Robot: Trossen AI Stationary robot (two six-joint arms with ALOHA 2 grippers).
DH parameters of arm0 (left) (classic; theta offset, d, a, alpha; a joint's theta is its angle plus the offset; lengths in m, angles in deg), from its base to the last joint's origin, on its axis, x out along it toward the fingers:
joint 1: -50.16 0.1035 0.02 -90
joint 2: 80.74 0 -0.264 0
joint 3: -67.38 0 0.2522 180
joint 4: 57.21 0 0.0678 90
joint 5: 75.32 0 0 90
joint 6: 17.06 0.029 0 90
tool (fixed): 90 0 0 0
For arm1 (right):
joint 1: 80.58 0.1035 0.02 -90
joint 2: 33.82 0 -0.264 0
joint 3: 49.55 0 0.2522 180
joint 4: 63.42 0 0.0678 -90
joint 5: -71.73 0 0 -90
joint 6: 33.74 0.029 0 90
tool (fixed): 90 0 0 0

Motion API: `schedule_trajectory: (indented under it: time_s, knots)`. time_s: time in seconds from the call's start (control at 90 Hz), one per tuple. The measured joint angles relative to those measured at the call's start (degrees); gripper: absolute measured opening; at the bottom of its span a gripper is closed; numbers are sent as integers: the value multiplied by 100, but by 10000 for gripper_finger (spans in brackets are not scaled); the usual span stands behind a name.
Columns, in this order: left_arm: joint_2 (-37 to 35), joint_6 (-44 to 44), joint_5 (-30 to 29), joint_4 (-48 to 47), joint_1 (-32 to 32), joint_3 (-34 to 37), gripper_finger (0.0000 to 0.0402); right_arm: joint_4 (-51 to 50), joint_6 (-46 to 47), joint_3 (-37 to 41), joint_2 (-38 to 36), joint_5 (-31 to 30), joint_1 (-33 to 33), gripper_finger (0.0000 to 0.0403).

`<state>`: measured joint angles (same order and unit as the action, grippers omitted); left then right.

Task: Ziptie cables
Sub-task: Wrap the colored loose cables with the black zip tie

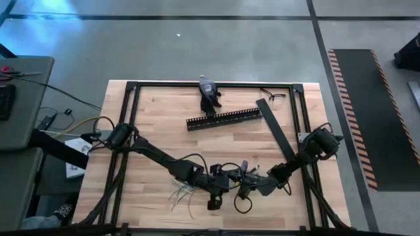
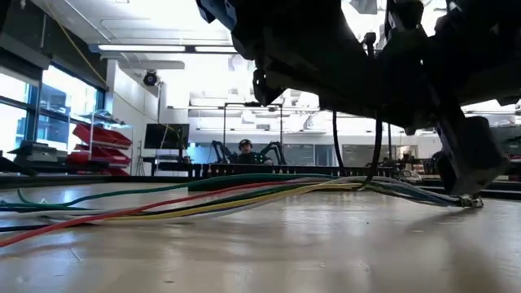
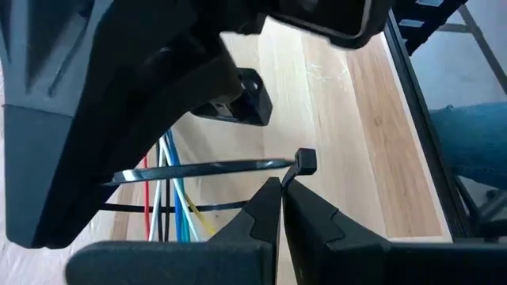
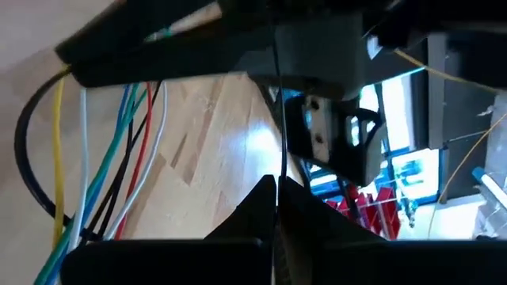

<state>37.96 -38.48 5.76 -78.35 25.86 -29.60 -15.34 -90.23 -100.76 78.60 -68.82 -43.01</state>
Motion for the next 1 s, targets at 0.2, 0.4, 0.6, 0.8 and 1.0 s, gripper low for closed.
schedule_trajectory:
  time_s: [0.2, 0.4, 0.6, 0.8, 1.0]
  knots:
    - [2, 4, 0, -2, 0, 0, 0, -107, -33, 0, 0, -4, 8, 0]
    - [2, -1, 0, -2, 0, 0, 0, -284, 144, 0, 0, -124, -107, 0]
    - [2, -1, 0, -3, 0, 0, 0, -290, 61, 0, 0, -41, -75, 0]
    - [2, 0, 0, -4, 0, 0, 0, -290, 102, 0, 0, -23, 16, 0]
    - [2, -1, 0, -6, 0, 0, 0, -289, 111, 0, 0, -36, -6, 0]
